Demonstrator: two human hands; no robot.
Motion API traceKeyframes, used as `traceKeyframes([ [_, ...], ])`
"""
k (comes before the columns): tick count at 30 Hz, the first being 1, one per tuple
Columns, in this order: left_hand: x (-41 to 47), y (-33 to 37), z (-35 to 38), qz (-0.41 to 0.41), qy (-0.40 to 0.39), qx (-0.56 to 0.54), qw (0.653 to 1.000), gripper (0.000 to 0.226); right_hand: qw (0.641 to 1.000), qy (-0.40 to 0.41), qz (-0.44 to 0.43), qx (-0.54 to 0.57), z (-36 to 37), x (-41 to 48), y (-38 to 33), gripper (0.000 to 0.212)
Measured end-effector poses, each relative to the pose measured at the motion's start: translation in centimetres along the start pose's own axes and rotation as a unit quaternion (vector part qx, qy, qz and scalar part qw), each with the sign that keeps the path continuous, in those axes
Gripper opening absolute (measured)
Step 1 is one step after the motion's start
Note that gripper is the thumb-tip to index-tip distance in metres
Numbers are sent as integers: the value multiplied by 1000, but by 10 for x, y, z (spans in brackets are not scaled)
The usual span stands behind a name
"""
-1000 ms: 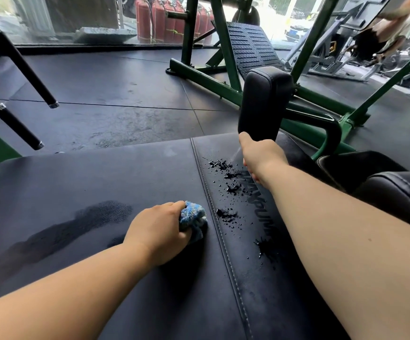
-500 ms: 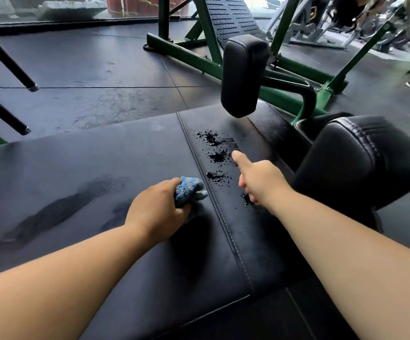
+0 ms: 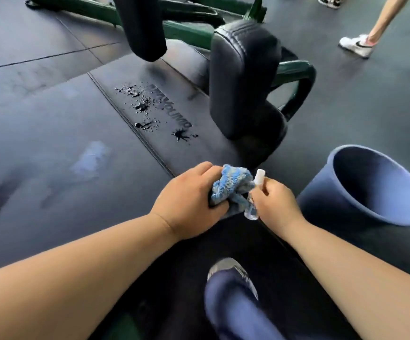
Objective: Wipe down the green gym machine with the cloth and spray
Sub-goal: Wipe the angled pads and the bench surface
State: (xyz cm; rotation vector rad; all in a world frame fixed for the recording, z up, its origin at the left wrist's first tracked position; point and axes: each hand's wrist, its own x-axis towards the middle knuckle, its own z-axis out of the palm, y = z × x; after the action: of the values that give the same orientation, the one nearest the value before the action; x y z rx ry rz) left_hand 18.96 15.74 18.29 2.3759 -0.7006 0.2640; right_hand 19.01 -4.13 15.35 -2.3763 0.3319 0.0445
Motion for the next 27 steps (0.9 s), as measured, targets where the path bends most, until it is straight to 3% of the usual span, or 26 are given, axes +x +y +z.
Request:
traceKeyframes([
  [4, 3, 22, 45, 10, -105, -2, 994, 46, 996, -50, 51, -44, 3, -7, 62, 25],
  [7, 3, 25, 75, -49, -162, -15, 985, 53, 985, -98, 104, -91, 13, -4, 97, 18],
  [9, 3, 23, 90, -84, -149, -39, 984, 51, 979, -108, 134, -109, 22, -4, 119, 16],
  [11, 2, 19, 99, -111, -133, -53, 984, 46, 972, -121, 158, -122, 30, -6, 131, 28],
  [15, -6, 14, 107, -104, -146, -48, 983, 47, 942, -215, 185, -179, 39, -11, 147, 41],
  [20, -2, 12, 107, -132, -125, -35, 983, 41, 931, -236, 190, -204, 49, -9, 152, 47],
  [22, -2, 9, 107, -130, -114, -44, 984, 37, 945, -212, 200, -152, 49, -10, 153, 61],
  [24, -6, 7, 108, -96, -90, -56, 990, 36, 962, -139, 225, -70, 40, -18, 154, 75],
  [25, -6, 8, 107, -82, -72, -62, 992, 36, 973, -76, 213, -56, 31, -20, 151, 72],
  [27, -6, 16, 105, -101, -32, -92, 990, 32, 985, 77, 152, -28, 7, -24, 140, 42],
])
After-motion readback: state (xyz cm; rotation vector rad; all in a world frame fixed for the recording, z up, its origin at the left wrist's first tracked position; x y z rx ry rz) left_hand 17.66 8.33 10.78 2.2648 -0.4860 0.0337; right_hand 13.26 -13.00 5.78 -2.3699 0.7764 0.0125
